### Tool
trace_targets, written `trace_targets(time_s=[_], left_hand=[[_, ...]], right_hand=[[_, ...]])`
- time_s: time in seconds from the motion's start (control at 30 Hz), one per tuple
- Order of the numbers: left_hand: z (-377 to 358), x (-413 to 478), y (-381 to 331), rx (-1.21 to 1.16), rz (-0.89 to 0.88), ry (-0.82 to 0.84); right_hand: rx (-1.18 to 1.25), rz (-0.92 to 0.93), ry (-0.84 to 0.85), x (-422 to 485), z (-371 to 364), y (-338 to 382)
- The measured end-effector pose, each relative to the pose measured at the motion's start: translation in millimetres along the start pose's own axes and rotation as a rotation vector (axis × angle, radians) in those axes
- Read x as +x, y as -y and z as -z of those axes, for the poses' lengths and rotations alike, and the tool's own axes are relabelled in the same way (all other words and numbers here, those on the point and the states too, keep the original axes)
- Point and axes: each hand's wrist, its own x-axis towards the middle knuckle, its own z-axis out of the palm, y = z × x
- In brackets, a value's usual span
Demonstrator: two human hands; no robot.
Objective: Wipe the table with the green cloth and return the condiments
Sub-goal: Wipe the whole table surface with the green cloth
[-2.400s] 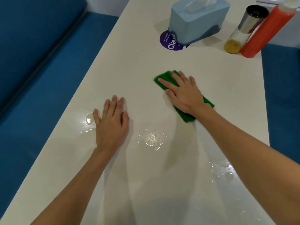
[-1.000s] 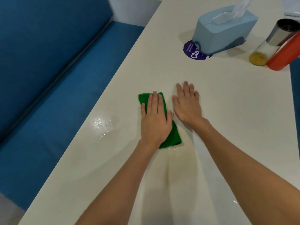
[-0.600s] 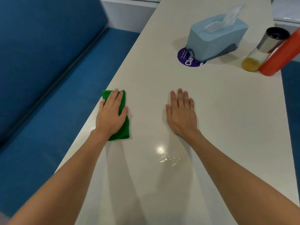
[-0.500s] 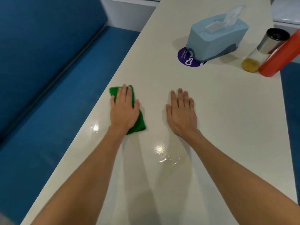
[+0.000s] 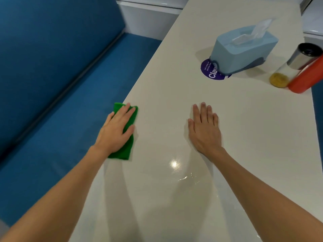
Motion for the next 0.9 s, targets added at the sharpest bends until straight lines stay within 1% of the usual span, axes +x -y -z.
trace_targets(time_s=[0.13,0.2,0.23,0.27,0.33,0.4,0.43,0.47,0.5,0.63,0.73,0.83,0.9], left_hand=[[-21,47,-34,0.126,0.33,-0.078],[-30,58,-66,0.135,0.434,-0.108],[-35,58,-82,0.113,0.433,-0.104],[-40,51,-94,0.086,0.385,-0.095],[-45,25,-103,0.037,0.162,-0.061],[-38,-5,-84,0.016,-0.057,0.024],[-32,-16,-67,0.01,-0.121,0.055],[-25,-27,-50,0.01,-0.145,0.067],[-18,-36,-33,0.017,-0.131,0.064],[2,-36,12,0.063,0.056,0.03],[-2,-2,12,0.075,0.14,-0.004],[-11,28,-2,0.087,0.242,-0.048],[-16,29,-15,0.075,0.234,-0.068]], right_hand=[[-0.027,0.004,-0.02,1,-2,0],[-0.023,0.005,-0.017,2,-3,-1],[-0.019,0.002,-0.017,3,-3,-2],[-0.017,0.002,-0.017,2,-3,-2],[-0.007,0.005,-0.01,1,-3,-3],[0.013,0.011,0.006,0,-2,-3],[0.019,0.014,0.006,0,-1,-3],[0.021,0.016,0.003,-1,-1,-3],[0.02,0.018,-0.001,-1,-1,-3],[-0.001,0.016,-0.017,0,-2,-1],[-0.016,0.006,-0.025,2,-2,-1],[-0.014,0.0,-0.015,3,-3,0],[-0.013,0.001,-0.013,3,-3,-2]])
